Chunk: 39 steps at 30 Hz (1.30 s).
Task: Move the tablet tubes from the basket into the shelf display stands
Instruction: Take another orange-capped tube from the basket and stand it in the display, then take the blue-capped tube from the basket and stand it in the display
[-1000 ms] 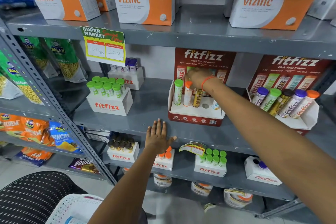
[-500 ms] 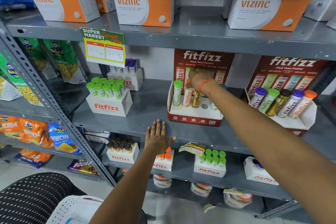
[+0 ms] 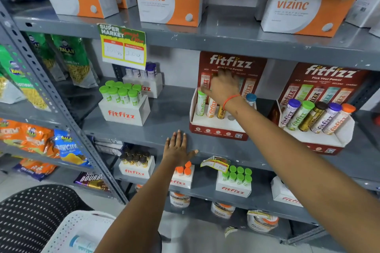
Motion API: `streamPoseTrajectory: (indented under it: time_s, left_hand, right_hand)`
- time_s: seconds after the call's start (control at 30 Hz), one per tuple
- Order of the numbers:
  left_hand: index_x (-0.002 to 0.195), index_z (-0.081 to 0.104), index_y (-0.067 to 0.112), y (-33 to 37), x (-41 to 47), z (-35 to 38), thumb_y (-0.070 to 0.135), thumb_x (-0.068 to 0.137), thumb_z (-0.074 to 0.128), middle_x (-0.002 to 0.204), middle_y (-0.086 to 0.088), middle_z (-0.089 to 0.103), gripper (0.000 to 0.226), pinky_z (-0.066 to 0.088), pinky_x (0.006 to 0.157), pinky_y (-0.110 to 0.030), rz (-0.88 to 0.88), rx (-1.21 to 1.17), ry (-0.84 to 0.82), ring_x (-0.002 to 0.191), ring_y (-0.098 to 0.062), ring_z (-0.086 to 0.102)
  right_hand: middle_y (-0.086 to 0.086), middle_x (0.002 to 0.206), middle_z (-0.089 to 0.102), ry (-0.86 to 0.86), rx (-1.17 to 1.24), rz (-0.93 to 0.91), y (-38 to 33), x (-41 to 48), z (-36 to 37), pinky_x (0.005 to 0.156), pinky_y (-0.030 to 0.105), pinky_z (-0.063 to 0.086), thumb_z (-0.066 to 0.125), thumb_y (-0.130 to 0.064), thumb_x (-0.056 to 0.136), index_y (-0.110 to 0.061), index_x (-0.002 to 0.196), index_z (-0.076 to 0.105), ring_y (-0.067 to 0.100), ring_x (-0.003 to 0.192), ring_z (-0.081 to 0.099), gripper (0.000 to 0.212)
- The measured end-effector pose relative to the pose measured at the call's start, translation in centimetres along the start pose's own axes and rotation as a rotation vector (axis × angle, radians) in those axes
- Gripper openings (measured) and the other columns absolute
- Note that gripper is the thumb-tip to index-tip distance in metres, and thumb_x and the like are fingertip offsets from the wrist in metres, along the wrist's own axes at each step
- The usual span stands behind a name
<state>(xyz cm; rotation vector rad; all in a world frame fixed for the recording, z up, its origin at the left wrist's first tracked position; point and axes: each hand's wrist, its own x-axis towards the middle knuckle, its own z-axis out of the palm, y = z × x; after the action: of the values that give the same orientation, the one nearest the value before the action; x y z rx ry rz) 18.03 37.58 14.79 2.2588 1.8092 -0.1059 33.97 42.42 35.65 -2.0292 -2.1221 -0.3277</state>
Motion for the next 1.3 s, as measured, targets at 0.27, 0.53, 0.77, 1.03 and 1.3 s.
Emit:
streamPoseTrajectory:
  time_s: [0.27, 0.53, 0.77, 1.03, 1.3]
  left_hand:
    - [0.140, 0.031, 0.004, -2.5, -5.7, -2.8, 0.039, 0.092, 0.050, 0.148, -0.020, 0.035, 0.062, 0.024, 0.111, -0.043, -0.064, -0.362, 0.325, 0.135, -0.034, 0.032]
    - [0.127, 0.048, 0.003, -10.5, -23.9, 9.4, 0.027, 0.092, 0.054, 0.118, -0.020, 0.059, 0.043, 0.043, 0.090, -0.045, -0.685, -0.530, 0.596, 0.106, -0.038, 0.053]
    - [0.129, 0.046, 0.002, -12.2, -35.8, 20.3, 0.030, 0.094, 0.049, 0.121, -0.022, 0.057, 0.045, 0.046, 0.088, -0.045, -1.008, -0.537, 0.299, 0.108, -0.038, 0.053]
    - [0.141, 0.029, 0.003, -10.3, -36.5, 23.3, 0.045, 0.097, 0.038, 0.135, -0.021, 0.044, 0.062, 0.039, 0.099, -0.046, -0.854, -0.687, 0.063, 0.122, -0.035, 0.040]
    - [0.129, 0.040, 0.007, -10.1, -36.1, 24.6, 0.036, 0.101, 0.029, 0.128, -0.019, 0.048, 0.042, 0.041, 0.093, -0.046, -0.813, -0.598, -0.069, 0.116, -0.034, 0.042]
  right_hand:
    - [0.017, 0.102, 0.067, 0.187, 0.523, -0.230, -11.1, -9.4, 4.4, 0.088, 0.042, 0.050, 0.053, -0.040, 0.092, -0.003, 0.111, 0.068, 0.035, 0.100, 0.060, 0.044]
    - [0.019, 0.086, 0.067, 0.004, 0.867, -0.489, -25.0, -19.9, 11.8, 0.076, 0.042, 0.056, 0.051, -0.023, 0.087, -0.003, 0.092, 0.072, 0.037, 0.082, 0.065, 0.029]
    - [0.027, 0.106, 0.066, -0.401, 0.560, -0.855, -32.6, -28.9, 20.9, 0.095, 0.041, 0.049, 0.059, -0.017, 0.087, 0.004, 0.102, 0.068, 0.038, 0.108, 0.061, 0.028]
    - [0.025, 0.126, 0.054, -1.003, 0.208, -0.567, -35.3, -31.9, 27.4, 0.093, 0.044, 0.048, 0.069, -0.034, 0.082, 0.003, 0.124, 0.048, 0.040, 0.114, 0.055, 0.060]
    - [0.026, 0.129, 0.047, -0.880, 0.271, -0.564, -38.1, -32.3, 30.4, 0.096, 0.044, 0.046, 0.071, -0.033, 0.081, 0.005, 0.127, 0.043, 0.040, 0.117, 0.050, 0.065]
